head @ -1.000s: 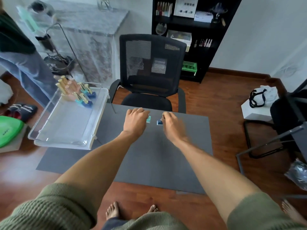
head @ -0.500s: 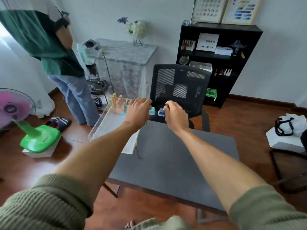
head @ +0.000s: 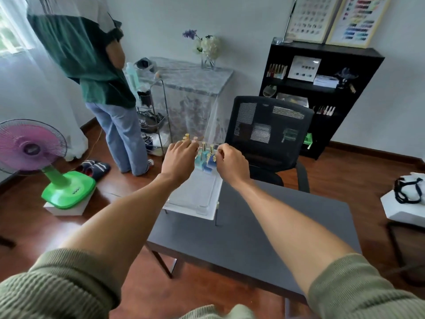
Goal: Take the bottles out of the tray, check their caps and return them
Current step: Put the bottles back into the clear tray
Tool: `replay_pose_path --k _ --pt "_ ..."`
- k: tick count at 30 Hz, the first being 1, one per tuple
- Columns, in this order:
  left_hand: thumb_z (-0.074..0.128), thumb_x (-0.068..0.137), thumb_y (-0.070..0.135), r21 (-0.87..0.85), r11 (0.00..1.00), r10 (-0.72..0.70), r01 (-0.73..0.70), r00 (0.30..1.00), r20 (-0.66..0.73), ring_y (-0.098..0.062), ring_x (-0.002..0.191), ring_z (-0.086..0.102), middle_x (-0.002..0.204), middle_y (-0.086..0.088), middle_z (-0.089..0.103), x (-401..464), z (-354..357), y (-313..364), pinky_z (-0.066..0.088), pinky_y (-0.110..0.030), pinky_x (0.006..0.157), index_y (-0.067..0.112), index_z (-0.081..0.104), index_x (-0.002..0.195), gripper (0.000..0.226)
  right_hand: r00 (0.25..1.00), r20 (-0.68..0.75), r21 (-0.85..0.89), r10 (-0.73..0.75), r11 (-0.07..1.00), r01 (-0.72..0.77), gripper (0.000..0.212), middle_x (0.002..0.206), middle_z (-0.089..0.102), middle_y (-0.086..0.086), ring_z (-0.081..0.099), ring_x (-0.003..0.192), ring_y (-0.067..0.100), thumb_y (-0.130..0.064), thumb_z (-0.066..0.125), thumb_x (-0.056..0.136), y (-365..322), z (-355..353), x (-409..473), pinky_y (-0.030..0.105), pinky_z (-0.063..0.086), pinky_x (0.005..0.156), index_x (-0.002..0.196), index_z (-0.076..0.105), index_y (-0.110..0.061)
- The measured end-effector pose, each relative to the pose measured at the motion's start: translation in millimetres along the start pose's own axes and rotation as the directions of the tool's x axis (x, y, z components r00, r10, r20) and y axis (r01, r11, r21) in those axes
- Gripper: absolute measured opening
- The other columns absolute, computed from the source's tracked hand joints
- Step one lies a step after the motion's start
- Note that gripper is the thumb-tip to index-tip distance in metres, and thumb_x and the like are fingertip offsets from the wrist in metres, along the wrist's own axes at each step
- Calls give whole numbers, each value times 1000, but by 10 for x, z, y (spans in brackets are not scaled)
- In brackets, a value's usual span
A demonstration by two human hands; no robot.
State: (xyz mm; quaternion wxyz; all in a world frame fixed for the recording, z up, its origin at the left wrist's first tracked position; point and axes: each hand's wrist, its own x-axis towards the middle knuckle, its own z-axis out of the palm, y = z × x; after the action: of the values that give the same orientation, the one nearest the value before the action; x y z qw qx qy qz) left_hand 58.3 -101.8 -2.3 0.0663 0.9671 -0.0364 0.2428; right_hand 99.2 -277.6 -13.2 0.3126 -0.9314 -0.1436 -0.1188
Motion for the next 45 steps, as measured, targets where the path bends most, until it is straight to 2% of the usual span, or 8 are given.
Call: replay_pose_path --k 5,8,11,23,27,30,38,45 --pt "62 90 -1 -57 998 -18 21 999 39 -34 96 63 100 -9 69 -37 126 -162 45 -42 85 10 66 107 21 998 56 -51 -2 999 5 21 93 69 2 63 80 27 -26 45 103 -15 247 15 41 50 65 91 60 -18" --pt "61 91 0 -85 996 -7 13 998 70 -30 99 63 107 -7 70 -41 236 -237 46 -40 88 12 66 115 27 997 73 -74 14 997 -9 20 89 65 0 60 76 26 -25 48 102 27 368 33 36 41 61 86 57 -19" --pt "62 93 1 -103 995 7 3 996 91 -29 104 64 112 -7 71 -26 343 -303 47 -41 91 12 64 122 30 995 93 -91 26 996 -18 20 86 64 -1 61 75 26 -25 50 102 54 447 55 36 42 60 84 56 -20" --pt "63 87 -6 -127 991 57 -46 994 90 -34 96 66 104 -11 72 107 585 -370 46 -40 85 7 65 113 29 991 132 -156 -10 987 31 20 93 66 2 62 77 30 -25 51 105 100 535 207 36 40 61 87 57 -18" --pt "60 88 -4 -121 991 61 -49 994 92 -31 95 66 100 -7 72 177 631 -369 46 -39 85 12 65 108 26 991 133 -171 -16 984 39 20 96 66 3 61 78 29 -24 50 106 110 530 273 36 40 62 89 57 -17" --pt "61 87 -2 -88 994 65 -57 994 85 -30 98 65 104 -6 73 241 647 -360 45 -38 86 16 65 103 24 990 140 -188 -29 981 55 17 97 68 5 63 80 30 -23 51 106 128 518 329 38 45 62 93 58 -16" --pt "62 85 -3 -52 996 75 -71 993 93 -33 101 61 109 -8 72 399 744 -333 46 -42 92 13 68 111 31 986 167 -219 -25 974 62 10 101 72 7 68 85 33 -19 55 106 144 515 497 46 56 70 99 61 -15" --pt "63 91 4 -57 997 61 -57 996 65 -32 95 62 99 -7 74 455 883 -331 46 -44 91 13 67 100 14 986 165 -198 -16 979 49 8 103 73 8 69 87 32 -21 61 103 137 535 598 50 58 73 100 61 -14"
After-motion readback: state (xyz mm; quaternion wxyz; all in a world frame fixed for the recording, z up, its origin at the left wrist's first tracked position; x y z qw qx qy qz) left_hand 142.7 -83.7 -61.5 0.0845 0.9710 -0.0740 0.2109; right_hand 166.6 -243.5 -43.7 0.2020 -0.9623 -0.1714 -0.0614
